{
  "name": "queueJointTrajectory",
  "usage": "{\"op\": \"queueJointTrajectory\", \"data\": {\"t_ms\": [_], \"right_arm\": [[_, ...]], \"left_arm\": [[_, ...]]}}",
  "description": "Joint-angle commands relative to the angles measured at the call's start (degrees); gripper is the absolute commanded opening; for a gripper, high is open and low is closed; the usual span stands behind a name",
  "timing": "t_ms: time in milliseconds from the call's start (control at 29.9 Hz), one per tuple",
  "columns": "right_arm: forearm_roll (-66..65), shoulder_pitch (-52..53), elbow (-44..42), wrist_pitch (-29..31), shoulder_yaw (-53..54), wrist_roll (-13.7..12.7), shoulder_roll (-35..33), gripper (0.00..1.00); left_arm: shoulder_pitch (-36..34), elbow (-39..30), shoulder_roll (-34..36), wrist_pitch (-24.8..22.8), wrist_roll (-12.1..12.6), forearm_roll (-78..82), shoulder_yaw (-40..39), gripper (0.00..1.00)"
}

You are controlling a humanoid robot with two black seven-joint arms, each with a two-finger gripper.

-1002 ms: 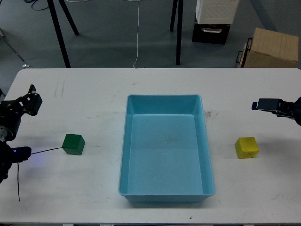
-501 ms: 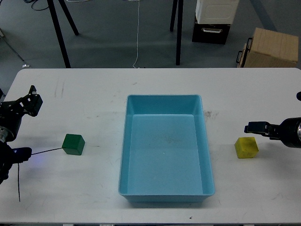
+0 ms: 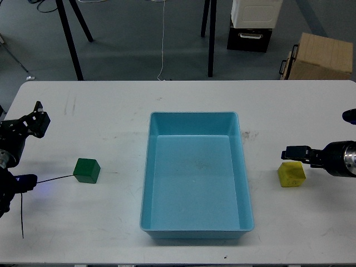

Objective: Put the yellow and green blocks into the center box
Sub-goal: 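Move the right gripper down toward the yellow cube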

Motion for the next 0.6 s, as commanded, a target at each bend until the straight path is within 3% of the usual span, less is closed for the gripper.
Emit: {"op": "queueJointTrajectory", "data": {"t_ms": [0,568], "right_arm": [[0.1,0.0,-0.3,0.1,0.5,-0.4,0.3,1.00],[2.9,-0.4,-3.4,1.6,-0.3,-0.8,4.8,1.00]], "left_arm": [[0.0,0.1,-0.1,0.0,0.1,0.0,0.0,1.00],[0.0,1.6,-1.2,-0.3,0.2,0.0,0.1,1.00]]}}
